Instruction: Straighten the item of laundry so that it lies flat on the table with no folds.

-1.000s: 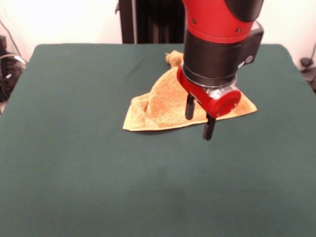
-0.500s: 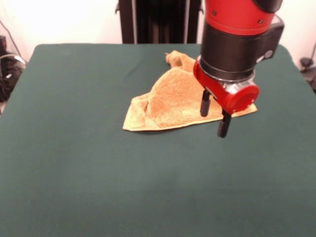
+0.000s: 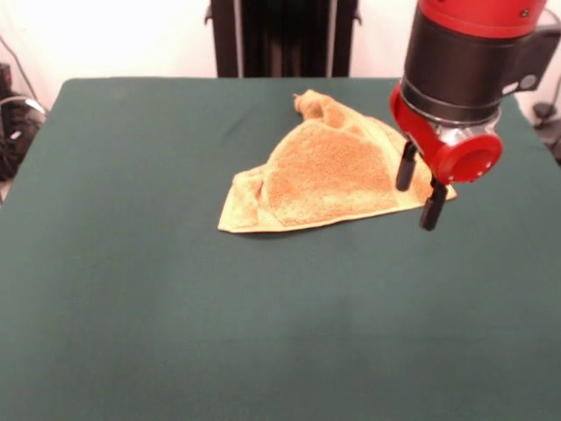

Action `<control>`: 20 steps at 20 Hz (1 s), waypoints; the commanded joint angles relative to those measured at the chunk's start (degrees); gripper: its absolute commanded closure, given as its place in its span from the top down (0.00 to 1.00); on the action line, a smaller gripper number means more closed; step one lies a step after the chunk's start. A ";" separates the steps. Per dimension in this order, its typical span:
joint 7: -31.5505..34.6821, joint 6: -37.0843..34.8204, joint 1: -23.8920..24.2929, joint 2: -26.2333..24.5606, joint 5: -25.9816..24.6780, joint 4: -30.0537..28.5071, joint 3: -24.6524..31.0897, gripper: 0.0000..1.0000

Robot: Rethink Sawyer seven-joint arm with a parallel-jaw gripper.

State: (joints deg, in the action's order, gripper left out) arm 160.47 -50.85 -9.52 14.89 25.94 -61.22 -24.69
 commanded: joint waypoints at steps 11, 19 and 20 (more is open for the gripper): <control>19.58 -6.29 -0.56 -1.26 1.38 -2.10 0.04 1.00; 21.34 -4.13 2.57 -3.25 3.50 -0.46 1.03 1.00; 21.16 -4.47 2.90 -3.27 3.50 -0.32 1.04 1.00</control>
State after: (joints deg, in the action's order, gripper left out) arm 166.32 -52.11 -7.88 13.00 26.34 -60.89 -26.51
